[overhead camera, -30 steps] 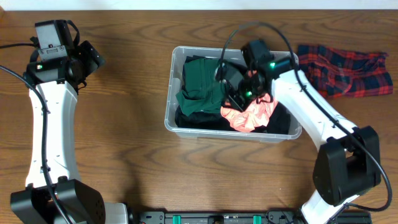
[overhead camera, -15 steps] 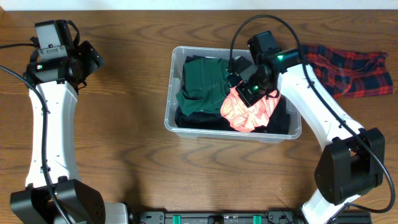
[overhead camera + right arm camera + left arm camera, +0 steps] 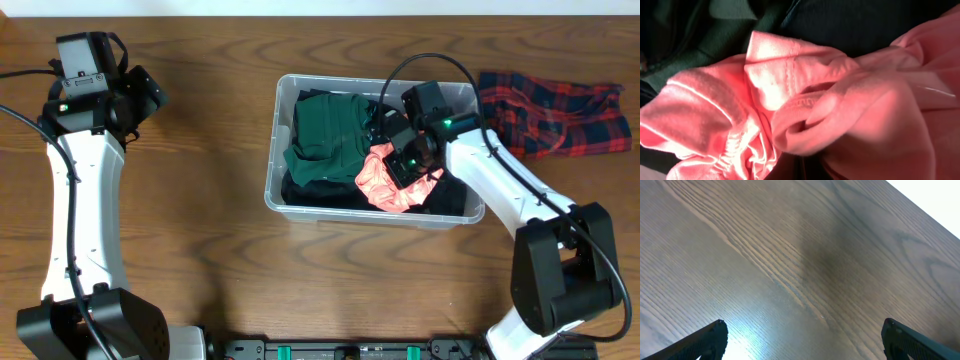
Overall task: Pack container
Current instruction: 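Push the right gripper into the container's left side, pressing the green shirt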
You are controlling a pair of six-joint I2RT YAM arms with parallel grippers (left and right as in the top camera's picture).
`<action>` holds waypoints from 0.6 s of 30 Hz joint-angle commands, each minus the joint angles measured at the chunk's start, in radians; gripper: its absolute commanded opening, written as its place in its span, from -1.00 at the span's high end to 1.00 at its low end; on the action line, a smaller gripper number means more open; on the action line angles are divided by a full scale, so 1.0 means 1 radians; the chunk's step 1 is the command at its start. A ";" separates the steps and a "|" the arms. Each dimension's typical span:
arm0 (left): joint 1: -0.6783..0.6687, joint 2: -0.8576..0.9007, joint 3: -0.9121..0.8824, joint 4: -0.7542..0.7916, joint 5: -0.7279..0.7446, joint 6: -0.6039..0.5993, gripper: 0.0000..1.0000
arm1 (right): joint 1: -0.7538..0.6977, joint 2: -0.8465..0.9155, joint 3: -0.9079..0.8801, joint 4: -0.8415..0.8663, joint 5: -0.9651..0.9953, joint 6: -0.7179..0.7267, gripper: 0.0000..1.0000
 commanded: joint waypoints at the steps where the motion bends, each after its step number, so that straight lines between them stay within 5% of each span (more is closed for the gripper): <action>1: 0.003 0.000 0.008 -0.002 -0.016 0.001 -0.96 | -0.001 0.024 -0.012 -0.056 0.017 0.021 0.98; 9: 0.003 0.000 0.008 -0.002 -0.016 0.001 -0.96 | 0.004 -0.024 0.233 -0.138 -0.021 0.021 0.97; 18: 0.003 0.000 0.008 -0.002 -0.016 0.001 -0.96 | 0.048 -0.021 0.294 -0.010 -0.172 0.021 0.97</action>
